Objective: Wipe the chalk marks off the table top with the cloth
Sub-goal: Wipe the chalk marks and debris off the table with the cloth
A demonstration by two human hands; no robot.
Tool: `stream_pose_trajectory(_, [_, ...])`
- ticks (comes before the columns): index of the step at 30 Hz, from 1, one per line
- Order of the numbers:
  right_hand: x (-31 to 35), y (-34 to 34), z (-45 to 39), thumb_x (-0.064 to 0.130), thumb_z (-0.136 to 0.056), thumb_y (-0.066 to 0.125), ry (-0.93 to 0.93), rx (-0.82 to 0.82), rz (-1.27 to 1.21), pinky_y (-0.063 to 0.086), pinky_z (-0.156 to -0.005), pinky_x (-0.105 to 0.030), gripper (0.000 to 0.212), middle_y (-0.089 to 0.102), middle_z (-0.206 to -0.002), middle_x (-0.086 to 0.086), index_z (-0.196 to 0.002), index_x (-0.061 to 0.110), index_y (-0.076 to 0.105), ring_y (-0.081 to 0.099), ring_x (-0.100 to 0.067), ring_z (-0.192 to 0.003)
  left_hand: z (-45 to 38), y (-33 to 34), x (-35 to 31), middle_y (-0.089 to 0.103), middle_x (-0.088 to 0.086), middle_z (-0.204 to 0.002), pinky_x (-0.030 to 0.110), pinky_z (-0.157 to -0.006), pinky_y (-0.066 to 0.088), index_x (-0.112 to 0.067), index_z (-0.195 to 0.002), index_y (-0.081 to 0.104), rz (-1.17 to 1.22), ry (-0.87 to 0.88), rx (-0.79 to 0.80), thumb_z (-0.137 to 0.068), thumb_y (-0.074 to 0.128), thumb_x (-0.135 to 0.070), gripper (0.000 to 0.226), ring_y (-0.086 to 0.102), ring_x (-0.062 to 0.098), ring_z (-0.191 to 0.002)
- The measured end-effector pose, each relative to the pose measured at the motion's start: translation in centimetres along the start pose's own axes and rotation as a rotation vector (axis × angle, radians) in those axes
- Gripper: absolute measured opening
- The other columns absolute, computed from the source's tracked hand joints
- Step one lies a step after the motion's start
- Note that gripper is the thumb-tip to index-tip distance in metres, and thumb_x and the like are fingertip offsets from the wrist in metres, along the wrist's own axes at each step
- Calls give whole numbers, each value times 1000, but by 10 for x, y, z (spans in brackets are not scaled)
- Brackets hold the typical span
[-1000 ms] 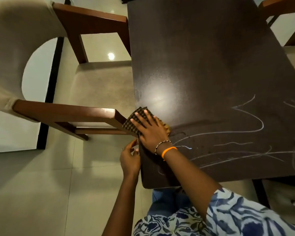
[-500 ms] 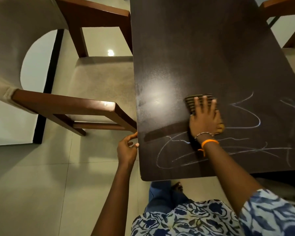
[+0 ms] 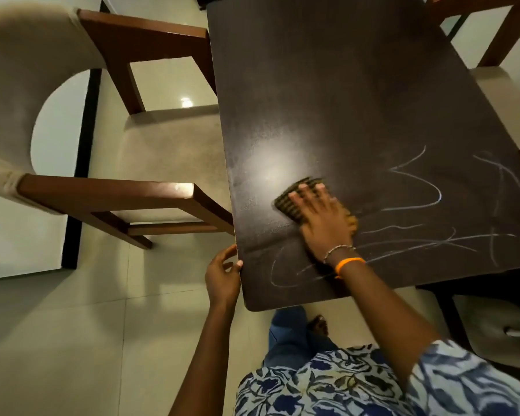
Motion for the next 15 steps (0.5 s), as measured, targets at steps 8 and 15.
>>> stream_pose_trajectory(8, [-104, -32, 24, 26, -83, 38, 448, -120, -9, 16, -112, -53, 64, 18, -157, -6, -146, 25, 26, 7, -34, -144, -8, -1, 2, 60, 10, -127, 35, -93, 46, -9, -119, 61, 54, -27, 38, -87, 59, 0, 34, 56, 29, -116])
stream_pose_trajectory(15, [104, 32, 27, 29, -82, 43, -20, 15, -58, 25, -108, -55, 61, 30, -153, -8, -142, 24, 36, 23, -37, -141, -4, -5, -8, 64, 10, -124, 35, -98, 45, -7, -122, 60, 2, -12, 19, -88, 56, 0, 35, 58, 25, -116])
Point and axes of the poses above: each hand's wrist, its own z-axis away from the middle knuckle, its own y-axis out of the palm, x = y × z, the point moved 10 cm from there along -z, towards the middle knuckle
